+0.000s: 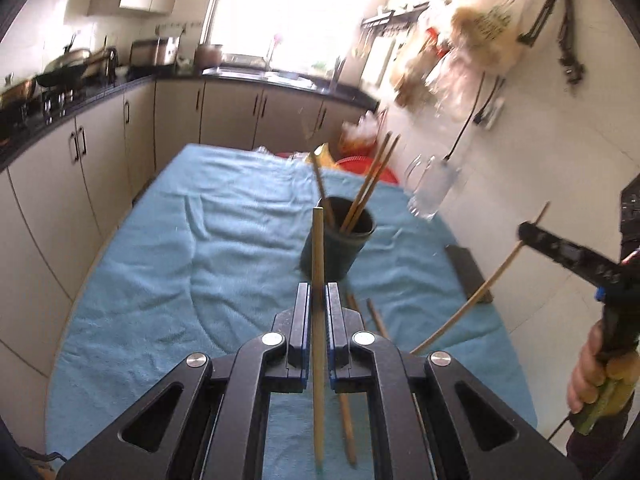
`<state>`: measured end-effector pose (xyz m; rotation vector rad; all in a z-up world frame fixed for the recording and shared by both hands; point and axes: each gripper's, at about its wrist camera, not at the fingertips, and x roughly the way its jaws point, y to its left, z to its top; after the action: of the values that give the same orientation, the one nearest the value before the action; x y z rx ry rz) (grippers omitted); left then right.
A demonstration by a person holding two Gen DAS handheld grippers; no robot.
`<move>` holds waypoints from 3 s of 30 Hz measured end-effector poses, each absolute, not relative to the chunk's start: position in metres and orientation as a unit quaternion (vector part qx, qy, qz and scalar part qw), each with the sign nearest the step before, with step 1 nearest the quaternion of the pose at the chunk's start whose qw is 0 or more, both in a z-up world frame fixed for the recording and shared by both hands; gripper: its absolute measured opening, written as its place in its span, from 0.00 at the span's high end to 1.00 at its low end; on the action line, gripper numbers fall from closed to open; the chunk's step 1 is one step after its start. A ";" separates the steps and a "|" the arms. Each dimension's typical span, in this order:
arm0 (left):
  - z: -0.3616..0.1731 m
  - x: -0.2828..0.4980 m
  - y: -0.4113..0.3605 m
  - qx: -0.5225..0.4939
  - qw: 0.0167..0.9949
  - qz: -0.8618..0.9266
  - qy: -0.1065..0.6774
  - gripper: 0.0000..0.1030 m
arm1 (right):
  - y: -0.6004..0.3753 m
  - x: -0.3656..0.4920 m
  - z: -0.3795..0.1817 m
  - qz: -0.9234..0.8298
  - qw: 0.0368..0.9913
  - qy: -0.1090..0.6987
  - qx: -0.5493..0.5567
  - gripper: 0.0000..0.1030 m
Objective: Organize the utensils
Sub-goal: 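Lower the chopsticks into the cup and open both grippers, then move both grippers down and close each on a chopstick from the row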
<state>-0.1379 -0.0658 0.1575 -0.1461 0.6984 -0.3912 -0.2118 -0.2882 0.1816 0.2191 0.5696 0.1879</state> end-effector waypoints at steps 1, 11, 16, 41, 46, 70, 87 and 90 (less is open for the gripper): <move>0.164 -0.142 -0.067 -0.070 0.921 -0.193 0.330 0.94 | -0.287 -0.214 0.183 0.092 0.950 0.278 0.105 0.93; 0.220 -0.155 -0.076 -0.070 0.936 -0.220 0.266 0.94 | -0.281 -0.225 0.207 0.093 0.958 0.256 0.086 0.93; 0.246 -0.143 -0.086 -0.068 0.937 -0.231 0.251 0.94 | -0.279 -0.220 0.223 0.092 0.963 0.243 0.075 0.93; 0.236 0.028 -0.155 -0.038 0.929 -0.179 0.321 0.94 | -0.270 -0.060 0.220 0.076 0.955 0.268 0.099 0.93; 0.224 0.031 -0.153 -0.043 0.923 -0.174 0.339 0.94 | -0.276 -0.036 0.194 0.075 0.943 0.302 0.113 0.93; 0.231 -0.131 -0.061 -0.053 0.956 -0.144 0.249 0.43 | -0.291 -0.097 0.177 0.061 0.939 0.312 0.129 0.43; 0.082 -0.120 -0.077 -0.057 0.880 -0.161 0.443 0.56 | -0.260 -0.164 -0.001 0.067 0.881 0.461 0.085 0.70; 0.064 -0.108 -0.103 -0.032 0.868 -0.167 0.467 0.56 | -0.255 -0.166 -0.002 0.059 0.885 0.457 0.065 0.73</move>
<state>-0.1078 -0.1034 0.0636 -0.0664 0.9782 -0.3497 -0.1658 -0.2552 -0.0018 0.1347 0.9498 0.1231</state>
